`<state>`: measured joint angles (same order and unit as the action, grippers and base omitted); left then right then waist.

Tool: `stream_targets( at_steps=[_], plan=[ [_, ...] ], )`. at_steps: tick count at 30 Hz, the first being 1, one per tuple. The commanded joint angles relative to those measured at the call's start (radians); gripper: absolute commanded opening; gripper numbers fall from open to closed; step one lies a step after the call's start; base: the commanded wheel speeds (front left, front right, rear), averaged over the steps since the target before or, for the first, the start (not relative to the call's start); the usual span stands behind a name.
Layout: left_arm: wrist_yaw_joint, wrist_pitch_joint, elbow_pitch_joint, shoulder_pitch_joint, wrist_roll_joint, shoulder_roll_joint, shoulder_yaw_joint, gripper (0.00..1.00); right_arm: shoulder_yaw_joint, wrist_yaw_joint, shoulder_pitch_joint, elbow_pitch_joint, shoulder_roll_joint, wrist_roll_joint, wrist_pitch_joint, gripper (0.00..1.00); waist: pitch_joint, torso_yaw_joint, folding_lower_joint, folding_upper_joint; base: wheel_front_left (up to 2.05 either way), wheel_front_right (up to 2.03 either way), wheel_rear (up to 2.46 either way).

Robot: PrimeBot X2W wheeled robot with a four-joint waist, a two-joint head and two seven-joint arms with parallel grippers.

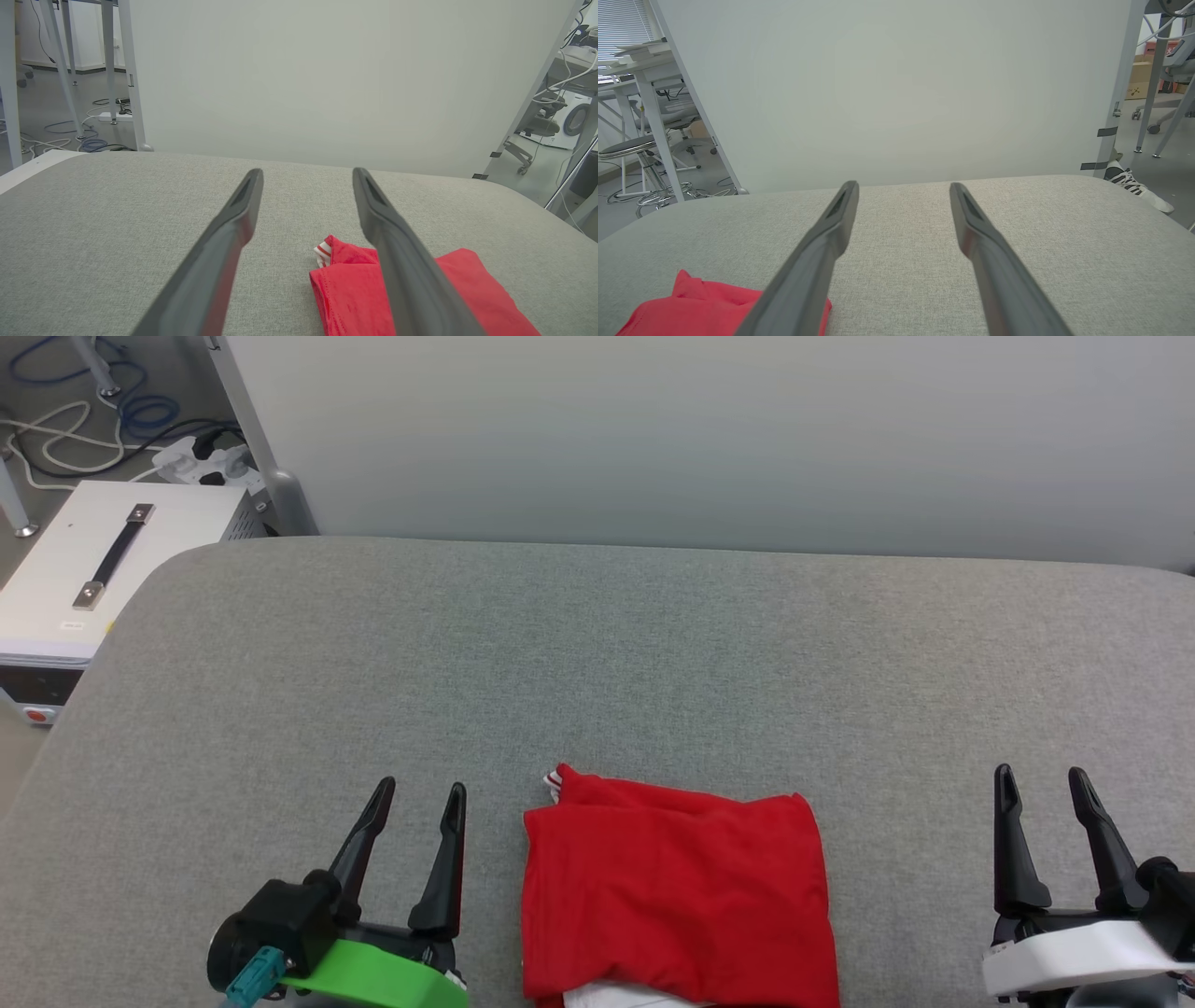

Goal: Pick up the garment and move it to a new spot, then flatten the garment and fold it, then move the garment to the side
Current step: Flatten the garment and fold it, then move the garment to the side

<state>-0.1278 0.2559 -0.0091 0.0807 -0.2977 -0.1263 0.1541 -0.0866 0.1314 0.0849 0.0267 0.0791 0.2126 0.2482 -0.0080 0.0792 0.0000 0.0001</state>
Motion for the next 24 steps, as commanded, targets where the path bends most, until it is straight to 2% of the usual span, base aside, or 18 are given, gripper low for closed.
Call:
stream_targets(
  at_steps=[1, 13, 17, 20, 24],
  plan=[
    [-0.003, 0.006, 0.003, 0.007, -0.005, -0.002, -0.001, 1.00, 0.003, -0.001, 0.001, -0.006, 0.000, -0.006, 0.006, 1.00, -0.001, 0.001, 0.0000, -0.0001, 0.00, 0.00, 0.00],
    [-0.003, 0.006, 0.002, 0.006, -0.005, 0.001, 0.000, 1.00, 0.004, -0.001, -0.005, -0.016, -0.001, 0.011, -0.011, 1.00, 0.004, 0.009, 0.0000, -0.0001, 0.00, 0.00, 0.00],
    [-0.003, 0.006, 0.000, 0.001, -0.005, 0.004, -0.001, 1.00, 0.009, -0.001, -0.010, -0.003, 0.010, 0.019, -0.046, 1.00, 0.015, 0.014, 0.0000, -0.0001, 0.00, 0.00, 0.00],
    [-0.003, 0.006, -0.002, -0.005, -0.005, 0.006, 0.000, 1.00, 0.033, -0.001, -0.020, 0.009, 0.032, 0.039, -0.152, 1.00, 0.026, 0.020, 0.0000, -0.0001, 0.00, 0.00, 0.00],
    [-0.003, 0.006, -0.009, -0.014, -0.006, 0.009, 0.004, 1.00, 0.058, -0.001, -0.040, 0.021, 0.052, 0.079, -0.410, 1.00, 0.042, 0.028, 0.0000, -0.0001, 0.00, 0.00, 0.00]
  ],
)
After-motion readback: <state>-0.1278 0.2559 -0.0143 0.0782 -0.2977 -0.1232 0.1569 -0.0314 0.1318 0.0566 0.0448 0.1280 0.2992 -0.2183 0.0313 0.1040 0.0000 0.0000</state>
